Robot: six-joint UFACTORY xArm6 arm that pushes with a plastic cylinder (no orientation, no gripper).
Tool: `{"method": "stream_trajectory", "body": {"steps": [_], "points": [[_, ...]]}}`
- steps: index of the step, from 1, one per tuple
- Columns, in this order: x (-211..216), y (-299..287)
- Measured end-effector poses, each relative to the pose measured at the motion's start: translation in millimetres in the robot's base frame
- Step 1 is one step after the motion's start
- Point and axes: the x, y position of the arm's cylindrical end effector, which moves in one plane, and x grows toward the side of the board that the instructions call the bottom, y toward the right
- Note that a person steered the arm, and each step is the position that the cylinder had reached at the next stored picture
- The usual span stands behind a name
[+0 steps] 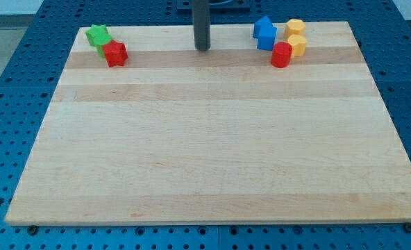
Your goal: Move blue triangle above blue cube
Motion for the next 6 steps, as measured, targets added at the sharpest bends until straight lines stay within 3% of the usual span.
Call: {"method": "stream_trajectory", "body": {"steps": [1, 6], "points": [[-34, 32], [-35, 106]]}}
